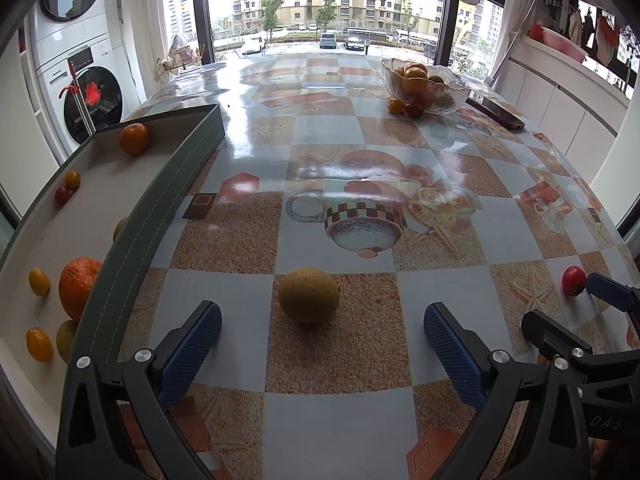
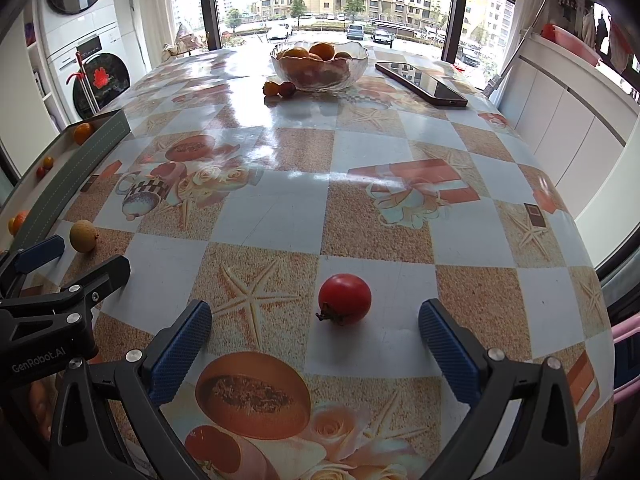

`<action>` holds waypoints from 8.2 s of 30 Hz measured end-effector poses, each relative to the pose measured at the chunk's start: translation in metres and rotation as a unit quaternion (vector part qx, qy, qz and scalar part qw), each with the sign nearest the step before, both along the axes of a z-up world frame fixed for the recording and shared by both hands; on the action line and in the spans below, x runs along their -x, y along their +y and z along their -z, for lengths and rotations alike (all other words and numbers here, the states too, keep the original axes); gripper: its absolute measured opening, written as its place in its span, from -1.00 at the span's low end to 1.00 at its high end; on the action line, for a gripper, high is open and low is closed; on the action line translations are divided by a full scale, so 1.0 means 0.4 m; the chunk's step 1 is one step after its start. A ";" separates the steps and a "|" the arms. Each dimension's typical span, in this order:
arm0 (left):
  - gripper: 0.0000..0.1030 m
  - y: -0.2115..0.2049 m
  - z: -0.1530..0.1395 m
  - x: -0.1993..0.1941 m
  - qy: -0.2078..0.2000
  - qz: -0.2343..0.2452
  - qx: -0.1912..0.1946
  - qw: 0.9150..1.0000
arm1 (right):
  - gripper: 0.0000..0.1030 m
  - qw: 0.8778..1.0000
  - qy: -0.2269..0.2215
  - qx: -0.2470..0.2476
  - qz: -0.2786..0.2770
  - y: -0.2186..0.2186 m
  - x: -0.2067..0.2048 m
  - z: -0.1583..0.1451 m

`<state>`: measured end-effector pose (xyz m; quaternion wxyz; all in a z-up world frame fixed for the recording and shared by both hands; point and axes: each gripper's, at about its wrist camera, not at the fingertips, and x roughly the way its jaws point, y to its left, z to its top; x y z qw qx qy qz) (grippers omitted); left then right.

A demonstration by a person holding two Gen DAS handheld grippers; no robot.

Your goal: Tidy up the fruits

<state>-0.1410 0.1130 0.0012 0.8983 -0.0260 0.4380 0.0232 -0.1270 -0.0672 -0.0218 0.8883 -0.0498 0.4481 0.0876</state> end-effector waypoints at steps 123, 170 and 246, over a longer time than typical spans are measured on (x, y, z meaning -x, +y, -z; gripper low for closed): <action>0.97 0.001 -0.001 0.003 -0.001 0.001 0.000 1.000 | 0.99 1.000 -0.002 0.000 0.002 -0.001 0.006 0.000; 0.97 0.003 -0.002 -0.001 -0.003 0.000 0.012 1.000 | 0.99 0.999 0.023 -0.021 0.023 -0.076 -0.010 -0.014; -0.44 0.049 -0.017 0.026 -0.041 0.023 0.025 0.999 | -0.53 0.998 -0.032 -0.049 0.021 0.003 -0.011 -0.017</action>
